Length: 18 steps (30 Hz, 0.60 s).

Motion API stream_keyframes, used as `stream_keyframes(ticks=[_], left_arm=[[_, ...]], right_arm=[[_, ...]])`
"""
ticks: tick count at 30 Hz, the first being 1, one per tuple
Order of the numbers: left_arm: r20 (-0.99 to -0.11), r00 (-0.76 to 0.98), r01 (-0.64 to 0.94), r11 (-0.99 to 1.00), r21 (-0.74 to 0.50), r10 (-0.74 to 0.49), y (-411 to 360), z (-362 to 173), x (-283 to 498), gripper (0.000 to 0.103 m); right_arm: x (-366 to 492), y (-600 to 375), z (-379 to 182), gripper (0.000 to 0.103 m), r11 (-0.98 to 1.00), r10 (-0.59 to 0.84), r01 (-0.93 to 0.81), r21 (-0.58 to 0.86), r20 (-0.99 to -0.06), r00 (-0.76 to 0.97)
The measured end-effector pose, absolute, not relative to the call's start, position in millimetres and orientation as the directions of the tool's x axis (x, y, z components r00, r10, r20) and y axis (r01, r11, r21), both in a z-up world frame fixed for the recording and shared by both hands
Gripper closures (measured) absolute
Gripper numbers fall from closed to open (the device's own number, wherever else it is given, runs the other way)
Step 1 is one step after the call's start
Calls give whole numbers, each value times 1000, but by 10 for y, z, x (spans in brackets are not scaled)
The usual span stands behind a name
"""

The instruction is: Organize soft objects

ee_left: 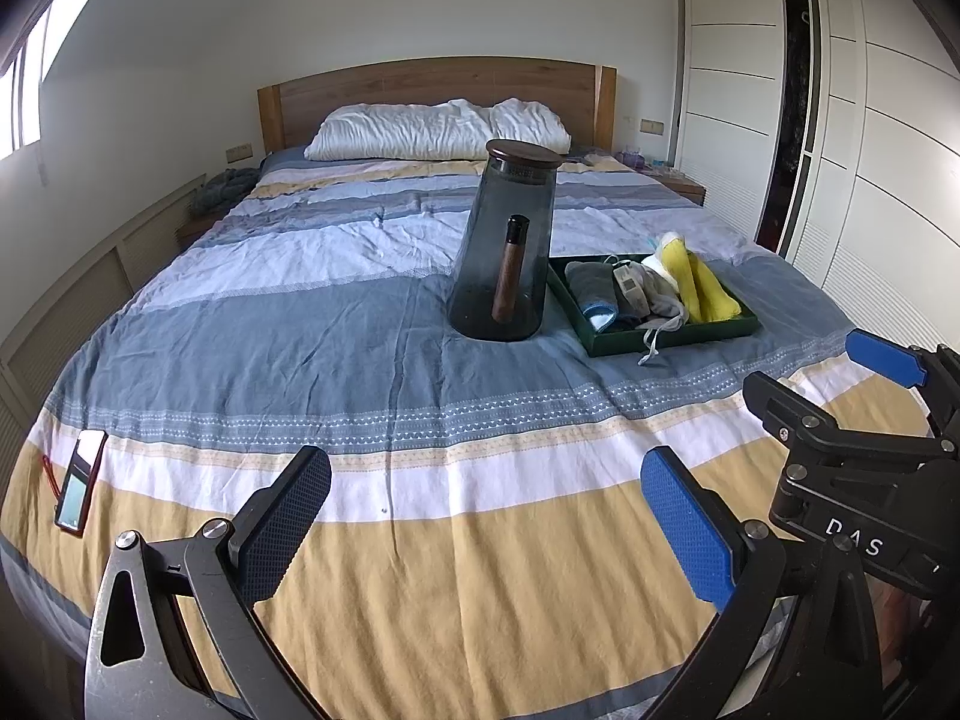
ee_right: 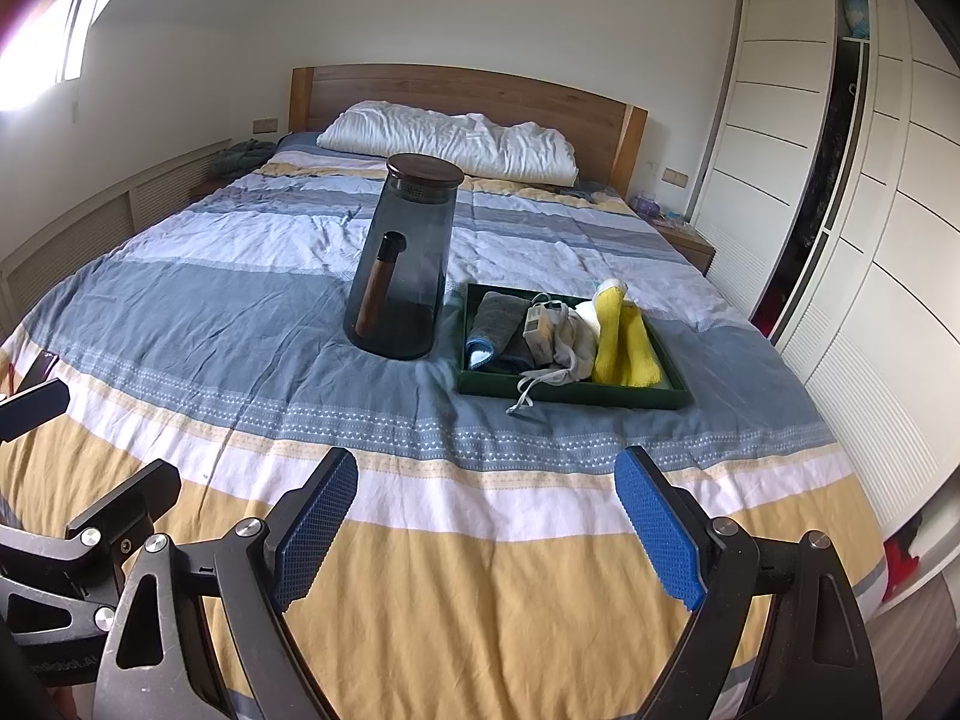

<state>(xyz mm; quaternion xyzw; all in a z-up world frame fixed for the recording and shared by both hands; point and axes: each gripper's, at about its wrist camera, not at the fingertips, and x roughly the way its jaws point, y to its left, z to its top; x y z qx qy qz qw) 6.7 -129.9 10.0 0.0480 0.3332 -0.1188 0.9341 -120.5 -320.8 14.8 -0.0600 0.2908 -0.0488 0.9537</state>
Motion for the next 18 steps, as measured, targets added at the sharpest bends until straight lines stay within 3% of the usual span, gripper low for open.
stream_keyframes(ticks=[18], left_arm=[[-638, 746, 255, 967, 5, -194, -1287, 106, 71, 1]], right_arm=[[-1209, -3197, 156, 14, 988, -128, 58, -144, -548, 826]])
